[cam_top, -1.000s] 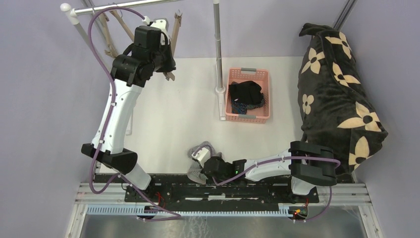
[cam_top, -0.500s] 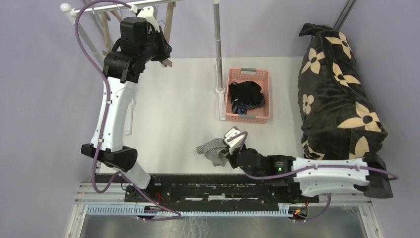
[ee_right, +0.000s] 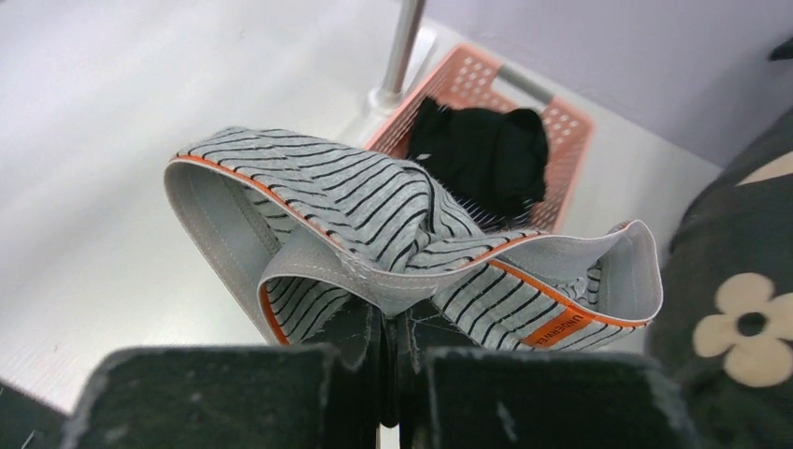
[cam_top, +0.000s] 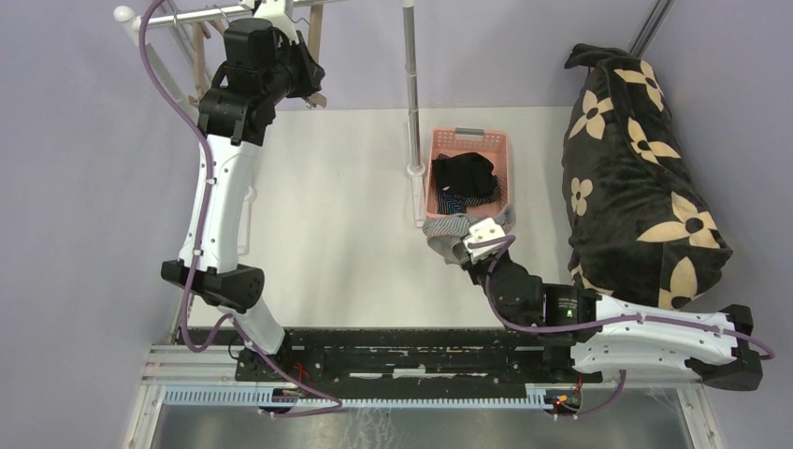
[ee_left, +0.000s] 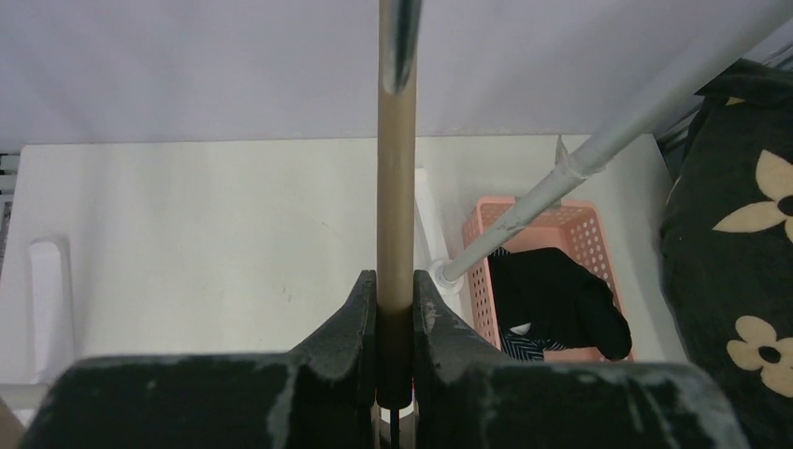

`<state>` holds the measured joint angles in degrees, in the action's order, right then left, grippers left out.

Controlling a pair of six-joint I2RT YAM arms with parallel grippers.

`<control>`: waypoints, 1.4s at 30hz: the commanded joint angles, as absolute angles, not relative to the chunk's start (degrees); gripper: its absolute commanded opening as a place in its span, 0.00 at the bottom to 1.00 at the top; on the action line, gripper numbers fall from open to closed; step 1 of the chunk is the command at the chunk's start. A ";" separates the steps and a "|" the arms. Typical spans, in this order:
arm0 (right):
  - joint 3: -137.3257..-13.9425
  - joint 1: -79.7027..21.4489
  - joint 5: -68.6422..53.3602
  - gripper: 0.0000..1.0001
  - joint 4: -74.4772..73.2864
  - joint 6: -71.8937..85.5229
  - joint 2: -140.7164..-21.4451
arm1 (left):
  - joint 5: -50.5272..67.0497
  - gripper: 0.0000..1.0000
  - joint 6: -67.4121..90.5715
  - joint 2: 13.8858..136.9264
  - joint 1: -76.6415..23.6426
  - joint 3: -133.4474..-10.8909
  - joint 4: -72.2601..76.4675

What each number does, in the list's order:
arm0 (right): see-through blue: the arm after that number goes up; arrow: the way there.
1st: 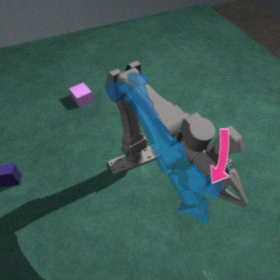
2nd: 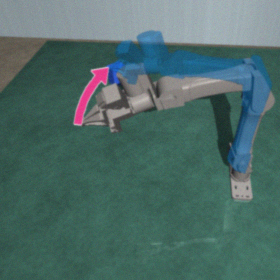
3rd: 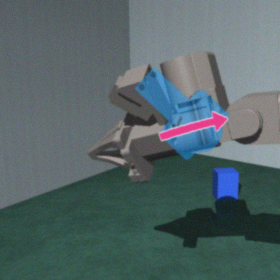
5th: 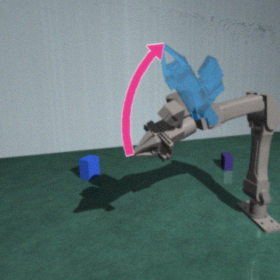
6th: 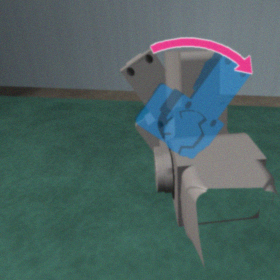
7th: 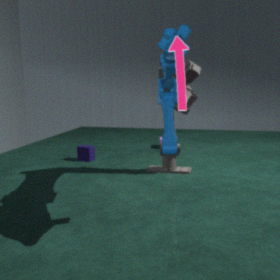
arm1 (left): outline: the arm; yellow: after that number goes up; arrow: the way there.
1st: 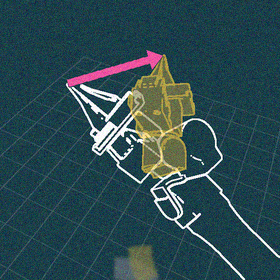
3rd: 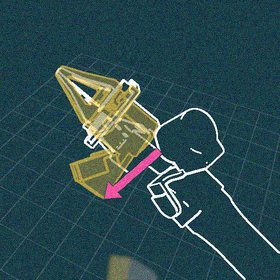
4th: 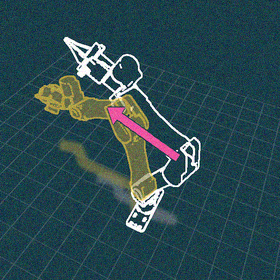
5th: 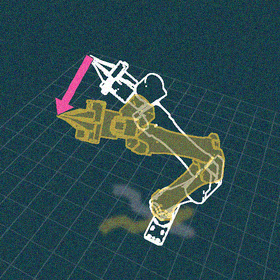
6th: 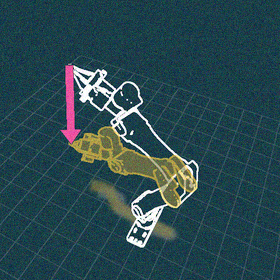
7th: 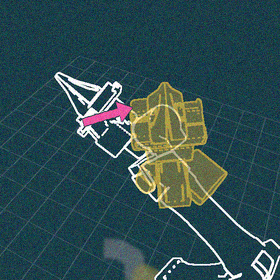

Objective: Remove the underwear clipped to the hanger

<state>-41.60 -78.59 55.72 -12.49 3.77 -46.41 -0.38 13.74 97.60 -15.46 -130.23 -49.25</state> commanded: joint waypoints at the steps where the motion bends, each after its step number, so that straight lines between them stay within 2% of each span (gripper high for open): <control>1: -47.00 -76.34 61.38 0.01 -4.33 -5.71 -43.97 | 0.85 0.03 16.08 97.25 -13.19 -133.06 -43.00; 11: -53.21 -68.96 57.96 0.01 4.79 -19.05 -42.50 | 3.58 0.03 19.37 101.09 -9.65 -134.85 -39.10; 17: -54.60 -63.63 55.36 0.01 7.20 -21.04 -45.05 | 3.63 0.03 19.91 105.05 -8.19 -139.22 -39.02; 28: -59.69 -53.07 46.68 0.01 3.66 -17.30 -55.74 | 5.55 0.03 23.80 108.75 -5.77 -140.90 -34.70; 37: -60.48 -52.10 43.60 0.01 4.25 -14.47 -59.58 | 5.44 0.03 23.55 109.10 -5.82 -139.45 -36.48; 42: -59.53 -52.11 42.07 0.01 3.93 -12.28 -58.92 | 4.65 0.06 22.51 106.75 -5.80 -136.65 -37.66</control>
